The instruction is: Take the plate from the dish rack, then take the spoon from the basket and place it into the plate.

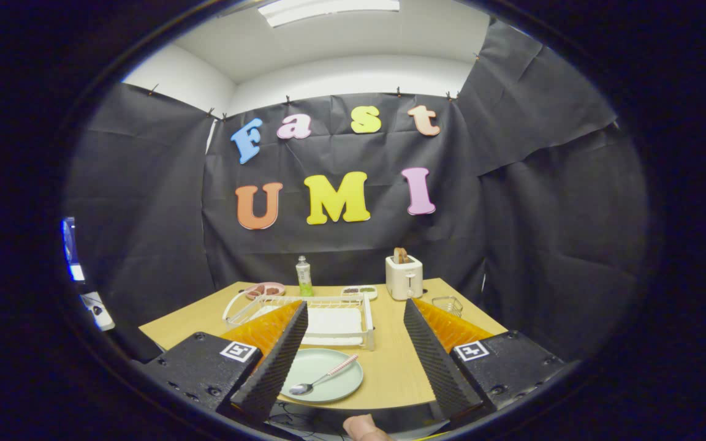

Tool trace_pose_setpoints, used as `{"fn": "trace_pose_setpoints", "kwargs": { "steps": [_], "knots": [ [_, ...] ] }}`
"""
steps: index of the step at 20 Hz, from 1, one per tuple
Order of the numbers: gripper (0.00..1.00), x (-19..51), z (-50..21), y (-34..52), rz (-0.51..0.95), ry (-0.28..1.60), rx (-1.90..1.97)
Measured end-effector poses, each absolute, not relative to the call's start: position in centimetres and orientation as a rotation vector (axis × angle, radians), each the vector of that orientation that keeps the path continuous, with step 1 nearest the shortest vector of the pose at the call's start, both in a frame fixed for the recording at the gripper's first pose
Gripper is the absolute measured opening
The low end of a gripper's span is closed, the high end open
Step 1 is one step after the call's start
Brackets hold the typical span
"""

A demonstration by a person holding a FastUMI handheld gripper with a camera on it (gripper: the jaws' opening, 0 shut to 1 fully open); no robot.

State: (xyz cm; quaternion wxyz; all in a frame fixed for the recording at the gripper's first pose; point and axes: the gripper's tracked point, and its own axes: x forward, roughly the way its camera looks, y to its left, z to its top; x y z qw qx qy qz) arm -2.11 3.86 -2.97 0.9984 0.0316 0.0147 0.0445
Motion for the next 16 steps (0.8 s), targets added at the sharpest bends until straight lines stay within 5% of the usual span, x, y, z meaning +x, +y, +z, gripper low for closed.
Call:
{"fn": "trace_pose_setpoints", "kwargs": {
  "steps": [16],
  "knots": [
    [1.00, -1.4, -3.7, 1.0, 0.042, 0.071, 0.096]
  ]
}}
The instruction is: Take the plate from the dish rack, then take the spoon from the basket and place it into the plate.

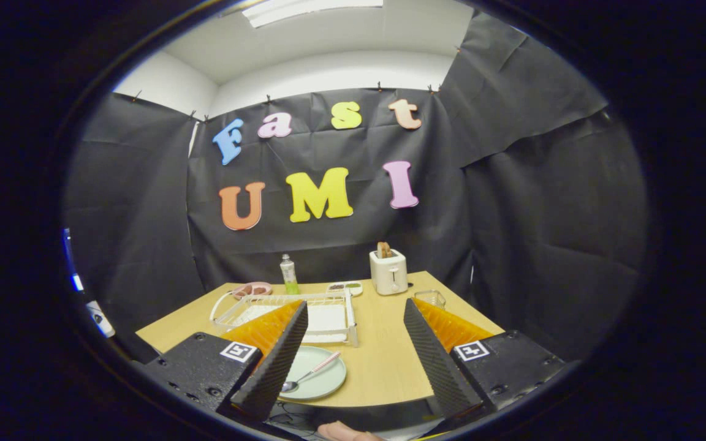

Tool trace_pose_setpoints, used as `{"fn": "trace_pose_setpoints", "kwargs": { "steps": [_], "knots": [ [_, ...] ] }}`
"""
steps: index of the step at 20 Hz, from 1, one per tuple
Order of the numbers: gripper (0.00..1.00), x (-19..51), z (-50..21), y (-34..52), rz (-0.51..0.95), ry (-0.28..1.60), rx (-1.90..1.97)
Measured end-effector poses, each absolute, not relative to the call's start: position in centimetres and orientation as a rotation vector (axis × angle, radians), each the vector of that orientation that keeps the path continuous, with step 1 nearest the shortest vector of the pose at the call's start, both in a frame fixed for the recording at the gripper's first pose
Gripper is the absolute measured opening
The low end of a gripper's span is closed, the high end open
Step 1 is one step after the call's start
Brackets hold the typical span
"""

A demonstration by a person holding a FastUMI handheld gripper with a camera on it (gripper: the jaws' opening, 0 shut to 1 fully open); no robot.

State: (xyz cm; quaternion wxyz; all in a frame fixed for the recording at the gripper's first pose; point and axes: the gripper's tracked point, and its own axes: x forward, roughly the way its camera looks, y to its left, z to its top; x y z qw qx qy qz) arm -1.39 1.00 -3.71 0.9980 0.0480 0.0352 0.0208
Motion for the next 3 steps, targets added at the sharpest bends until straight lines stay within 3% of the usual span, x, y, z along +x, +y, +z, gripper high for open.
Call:
{"fn": "trace_pose_setpoints", "kwargs": {
  "steps": [3],
  "knots": [
    [1.00, -1.56, -3.61, 1.27, 0.044, 0.068, 0.084]
  ]
}}
